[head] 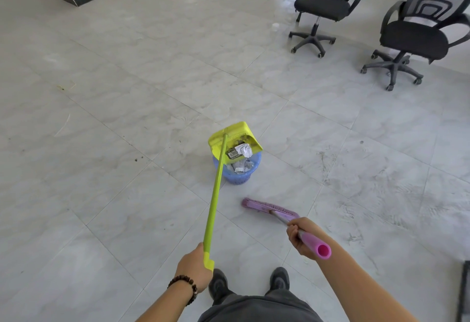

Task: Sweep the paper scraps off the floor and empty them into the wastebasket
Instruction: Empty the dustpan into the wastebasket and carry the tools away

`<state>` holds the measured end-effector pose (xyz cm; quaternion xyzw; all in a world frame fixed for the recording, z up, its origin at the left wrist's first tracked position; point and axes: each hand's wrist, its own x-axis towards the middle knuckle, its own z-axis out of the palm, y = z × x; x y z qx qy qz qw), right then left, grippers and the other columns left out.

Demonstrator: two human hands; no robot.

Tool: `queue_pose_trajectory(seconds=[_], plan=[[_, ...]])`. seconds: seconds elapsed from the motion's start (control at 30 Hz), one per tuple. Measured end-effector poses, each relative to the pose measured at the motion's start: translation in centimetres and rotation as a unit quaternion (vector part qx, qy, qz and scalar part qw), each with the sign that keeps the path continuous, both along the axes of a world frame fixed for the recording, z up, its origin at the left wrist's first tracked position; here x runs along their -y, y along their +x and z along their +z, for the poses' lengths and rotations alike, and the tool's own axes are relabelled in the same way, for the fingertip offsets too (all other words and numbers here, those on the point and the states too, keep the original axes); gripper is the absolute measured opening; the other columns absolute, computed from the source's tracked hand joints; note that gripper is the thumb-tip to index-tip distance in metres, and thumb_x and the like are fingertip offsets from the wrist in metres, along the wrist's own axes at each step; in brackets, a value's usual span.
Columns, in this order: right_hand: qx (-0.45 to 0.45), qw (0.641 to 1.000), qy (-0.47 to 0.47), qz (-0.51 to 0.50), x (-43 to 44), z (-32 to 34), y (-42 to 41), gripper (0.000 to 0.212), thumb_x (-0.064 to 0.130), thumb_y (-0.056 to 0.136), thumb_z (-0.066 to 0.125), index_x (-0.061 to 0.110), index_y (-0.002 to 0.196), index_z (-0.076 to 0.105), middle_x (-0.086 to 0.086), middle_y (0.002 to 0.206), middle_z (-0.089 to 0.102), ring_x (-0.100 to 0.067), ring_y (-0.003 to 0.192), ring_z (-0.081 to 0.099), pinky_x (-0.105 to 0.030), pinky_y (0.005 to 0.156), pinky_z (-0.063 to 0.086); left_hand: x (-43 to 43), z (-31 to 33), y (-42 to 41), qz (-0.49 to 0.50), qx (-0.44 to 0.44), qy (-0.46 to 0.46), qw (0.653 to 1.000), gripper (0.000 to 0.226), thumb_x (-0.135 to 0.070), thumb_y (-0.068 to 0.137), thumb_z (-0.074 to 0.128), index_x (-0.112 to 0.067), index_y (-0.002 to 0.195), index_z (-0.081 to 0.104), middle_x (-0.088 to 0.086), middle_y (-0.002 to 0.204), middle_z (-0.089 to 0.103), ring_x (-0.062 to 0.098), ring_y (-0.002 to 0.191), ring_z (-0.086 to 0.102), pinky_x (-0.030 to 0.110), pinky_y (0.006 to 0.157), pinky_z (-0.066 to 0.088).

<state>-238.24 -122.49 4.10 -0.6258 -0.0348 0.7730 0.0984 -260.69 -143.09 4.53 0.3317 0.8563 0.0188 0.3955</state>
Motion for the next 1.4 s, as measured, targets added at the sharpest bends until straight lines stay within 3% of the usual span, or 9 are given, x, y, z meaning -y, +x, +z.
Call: queue_pose_trajectory(seconds=[0.23,0.43,0.6,0.7,0.77,0.97,1.03,1.17,1.4], plan=[[0.005,1.0,-0.009,0.017,0.5,0.0,0.1,0.006,0.002,0.095,0.046,0.007,0.098,0.047,-0.003,0.057,0.044,-0.009,0.03,0.044,-0.016,0.029,0.041,1.6,-0.3,0.9,-0.01,-0.022,-0.005,1.0,0.043,-0.024,0.094,0.05,-0.023,0.134,0.034,-0.005,0.08,0.054,0.015,0.068,0.054,0.021,0.052,0.038],[0.011,1.0,-0.003,0.026,0.2,-0.1,0.1,0.013,0.002,0.096,0.045,0.005,0.108,0.05,-0.005,0.058,0.045,-0.01,0.031,0.046,-0.018,0.029,0.042,0.6,-0.4,0.7,0.014,-0.001,-0.005,1.0,0.021,-0.025,0.09,0.045,-0.021,0.111,0.049,-0.001,0.082,0.059,0.019,0.064,0.056,0.026,0.05,0.047],[0.011,0.999,-0.012,0.031,0.4,-0.1,0.3,0.005,0.002,0.095,0.046,0.006,0.097,0.049,-0.005,0.054,0.045,-0.01,0.03,0.045,-0.017,0.028,0.041,1.8,-0.6,1.0,0.011,-0.013,0.006,1.0,0.025,-0.028,0.092,0.047,-0.025,0.116,0.046,-0.004,0.08,0.058,0.019,0.069,0.055,0.024,0.05,0.041],[0.013,0.999,-0.018,0.043,0.7,0.2,0.2,0.004,0.003,0.095,0.049,0.006,0.097,0.049,-0.005,0.05,0.046,-0.01,0.029,0.044,-0.017,0.028,0.041,1.3,0.1,0.1,0.059,0.04,0.014,0.997,0.026,-0.022,0.086,0.051,-0.025,0.111,0.051,0.001,0.083,0.063,0.022,0.064,0.061,0.033,0.053,0.055],[0.012,0.999,-0.02,0.045,0.8,0.2,0.2,0.008,0.003,0.094,0.052,0.005,0.101,0.05,-0.005,0.05,0.046,-0.01,0.029,0.043,-0.017,0.029,0.041,0.6,1.2,-0.1,0.095,0.1,0.031,0.99,0.027,-0.015,0.083,0.056,-0.023,0.108,0.053,0.005,0.088,0.067,0.023,0.055,0.063,0.031,0.044,0.051],[-0.013,1.0,0.008,0.004,0.5,1.3,-0.1,0.01,0.0,0.092,0.049,0.003,0.101,0.054,-0.006,0.06,0.047,-0.009,0.035,0.047,-0.017,0.033,0.045,-3.8,6.7,-1.1,0.275,0.335,0.152,0.888,0.018,0.001,0.087,0.065,0.004,0.104,0.059,0.015,0.078,0.059,0.023,0.049,0.055,0.024,0.039,0.038],[-0.022,0.999,0.035,-0.02,0.4,1.9,-0.2,0.013,0.0,0.091,0.044,0.001,0.097,0.055,-0.006,0.064,0.047,-0.008,0.036,0.047,-0.017,0.035,0.047,-6.2,9.5,-1.7,0.334,0.408,0.211,0.823,0.004,0.0,0.092,0.059,0.004,0.091,0.059,0.011,0.072,0.051,0.016,0.045,0.051,0.02,0.034,0.034],[-0.036,0.992,0.108,-0.049,-0.5,3.9,0.0,0.016,0.006,0.087,0.046,0.005,0.097,0.057,-0.013,0.068,0.051,-0.017,0.04,0.053,-0.021,0.041,0.052,-10.1,13.3,-3.7,0.391,0.504,0.254,0.728,0.013,-0.009,0.096,0.054,-0.007,0.083,0.054,0.005,0.069,0.049,0.007,0.039,0.048,0.015,0.031,0.035],[-0.063,0.981,0.165,-0.081,-1.8,6.0,2.7,0.005,0.01,0.076,0.053,0.012,0.072,0.053,-0.01,0.071,0.053,-0.02,0.057,0.059,-0.025,0.053,0.056,-14.3,13.6,-3.3,0.345,0.54,0.23,0.732,0.009,-0.005,0.092,0.058,-0.009,0.084,0.054,0.006,0.071,0.049,0.008,0.04,0.05,0.016,0.033,0.037]])
